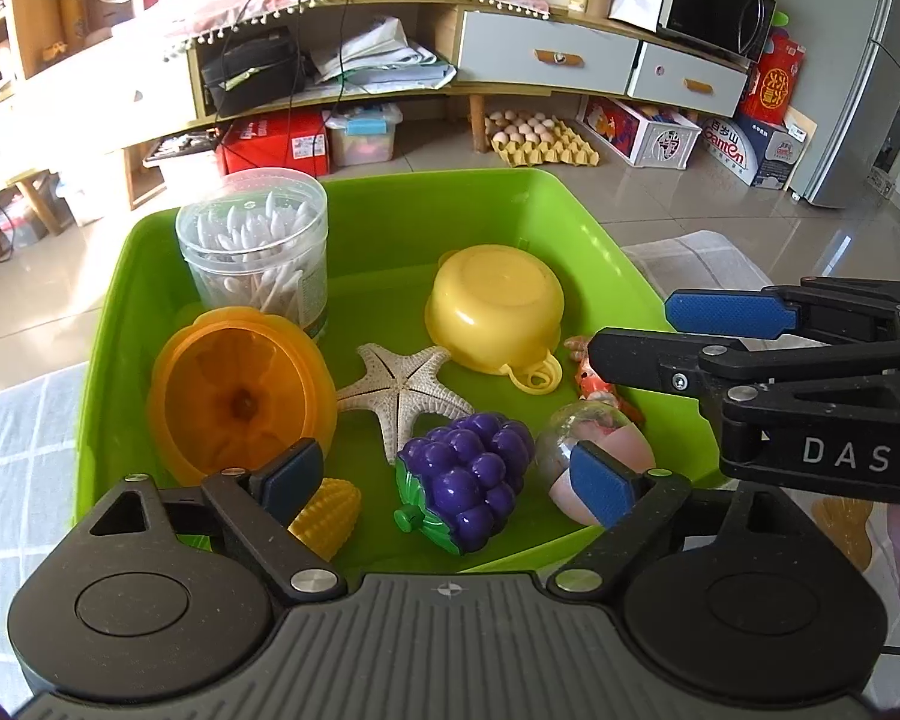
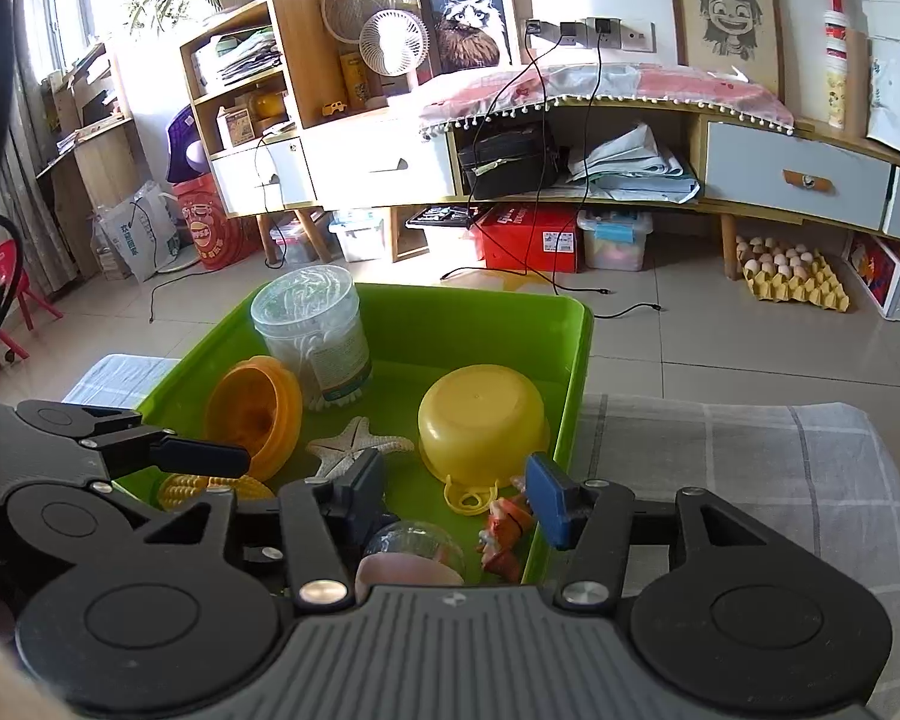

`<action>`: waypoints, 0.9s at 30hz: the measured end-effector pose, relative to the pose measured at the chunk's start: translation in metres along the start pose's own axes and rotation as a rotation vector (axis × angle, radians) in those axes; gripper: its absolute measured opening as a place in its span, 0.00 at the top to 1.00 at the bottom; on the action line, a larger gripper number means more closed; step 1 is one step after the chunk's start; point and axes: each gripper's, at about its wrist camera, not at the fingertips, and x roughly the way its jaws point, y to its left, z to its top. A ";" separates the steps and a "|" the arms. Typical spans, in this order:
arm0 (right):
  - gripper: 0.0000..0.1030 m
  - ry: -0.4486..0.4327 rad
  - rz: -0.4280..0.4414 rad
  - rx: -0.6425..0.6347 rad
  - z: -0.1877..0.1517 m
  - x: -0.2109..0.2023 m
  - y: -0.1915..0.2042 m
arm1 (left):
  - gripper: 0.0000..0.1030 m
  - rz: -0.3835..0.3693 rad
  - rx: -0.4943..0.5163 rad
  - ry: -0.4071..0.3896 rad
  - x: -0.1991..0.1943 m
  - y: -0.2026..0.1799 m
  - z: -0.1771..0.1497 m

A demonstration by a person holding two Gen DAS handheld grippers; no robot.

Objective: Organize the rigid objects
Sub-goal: 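Open the left gripper to drop the grapes while the right releases the figurine, then withdraw both grippers from the bin toward the pink pig and hand toys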

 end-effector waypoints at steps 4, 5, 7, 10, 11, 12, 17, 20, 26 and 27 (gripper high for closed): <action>0.62 -0.019 0.000 0.009 0.000 -0.015 0.002 | 0.07 0.014 -0.006 -0.020 -0.010 -0.001 -0.001; 0.61 -0.022 0.002 0.015 0.001 -0.020 0.002 | 0.06 0.014 -0.012 -0.023 -0.013 -0.001 -0.002; 0.59 -0.025 -0.001 0.016 0.000 -0.028 0.003 | 0.06 0.013 -0.028 -0.031 -0.019 -0.001 -0.004; 0.58 -0.025 -0.006 0.017 -0.002 -0.040 0.004 | 0.05 0.011 -0.018 -0.035 -0.028 -0.005 -0.008; 0.56 -0.027 -0.006 0.020 -0.003 -0.044 0.004 | 0.05 0.014 -0.010 -0.038 -0.031 -0.007 -0.010; 0.54 -0.028 -0.006 0.025 -0.003 -0.049 0.005 | 0.05 0.017 -0.002 -0.041 -0.034 -0.009 -0.012; 0.44 -0.031 -0.004 0.048 -0.014 -0.073 0.007 | 0.05 0.007 0.000 -0.055 -0.052 -0.014 -0.025; 0.41 -0.026 -0.001 0.053 -0.024 -0.087 0.006 | 0.04 -0.002 -0.014 -0.077 -0.066 -0.014 -0.035; 0.37 -0.009 -0.015 0.082 -0.048 -0.110 0.004 | 0.04 0.014 0.015 -0.107 -0.089 -0.013 -0.059; 0.36 -0.006 -0.019 0.084 -0.053 -0.113 0.004 | 0.04 0.021 0.022 -0.110 -0.092 -0.012 -0.063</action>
